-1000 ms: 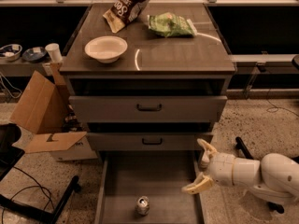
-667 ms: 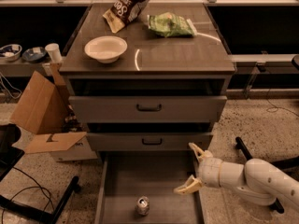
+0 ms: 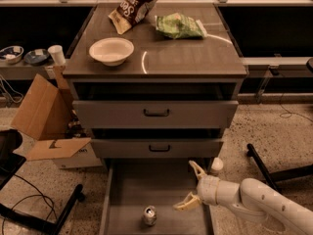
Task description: Pick 7up can from bottom drawer and place on counter
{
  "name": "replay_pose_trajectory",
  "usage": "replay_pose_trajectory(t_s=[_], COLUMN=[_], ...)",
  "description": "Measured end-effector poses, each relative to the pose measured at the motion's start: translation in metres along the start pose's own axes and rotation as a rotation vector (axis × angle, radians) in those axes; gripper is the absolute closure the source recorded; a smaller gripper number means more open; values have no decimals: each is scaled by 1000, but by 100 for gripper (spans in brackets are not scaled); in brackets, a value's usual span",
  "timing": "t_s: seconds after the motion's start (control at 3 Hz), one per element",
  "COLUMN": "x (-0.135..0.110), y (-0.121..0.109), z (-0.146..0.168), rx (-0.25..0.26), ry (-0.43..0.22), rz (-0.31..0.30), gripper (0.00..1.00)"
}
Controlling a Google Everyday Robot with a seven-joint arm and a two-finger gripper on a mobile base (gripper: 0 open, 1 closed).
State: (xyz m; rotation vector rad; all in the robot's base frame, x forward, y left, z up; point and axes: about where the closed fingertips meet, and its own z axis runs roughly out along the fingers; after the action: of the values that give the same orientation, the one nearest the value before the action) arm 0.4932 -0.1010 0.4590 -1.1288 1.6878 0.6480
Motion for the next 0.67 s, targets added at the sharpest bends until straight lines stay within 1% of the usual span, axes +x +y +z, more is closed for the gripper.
replay_pose_trajectory(t_s=[0.33, 0.67], x=[3, -1], y=[3, 4], z=[2, 6], rx=[-4, -4], ry=[-3, -34], rz=[7, 21], gripper=[0, 0])
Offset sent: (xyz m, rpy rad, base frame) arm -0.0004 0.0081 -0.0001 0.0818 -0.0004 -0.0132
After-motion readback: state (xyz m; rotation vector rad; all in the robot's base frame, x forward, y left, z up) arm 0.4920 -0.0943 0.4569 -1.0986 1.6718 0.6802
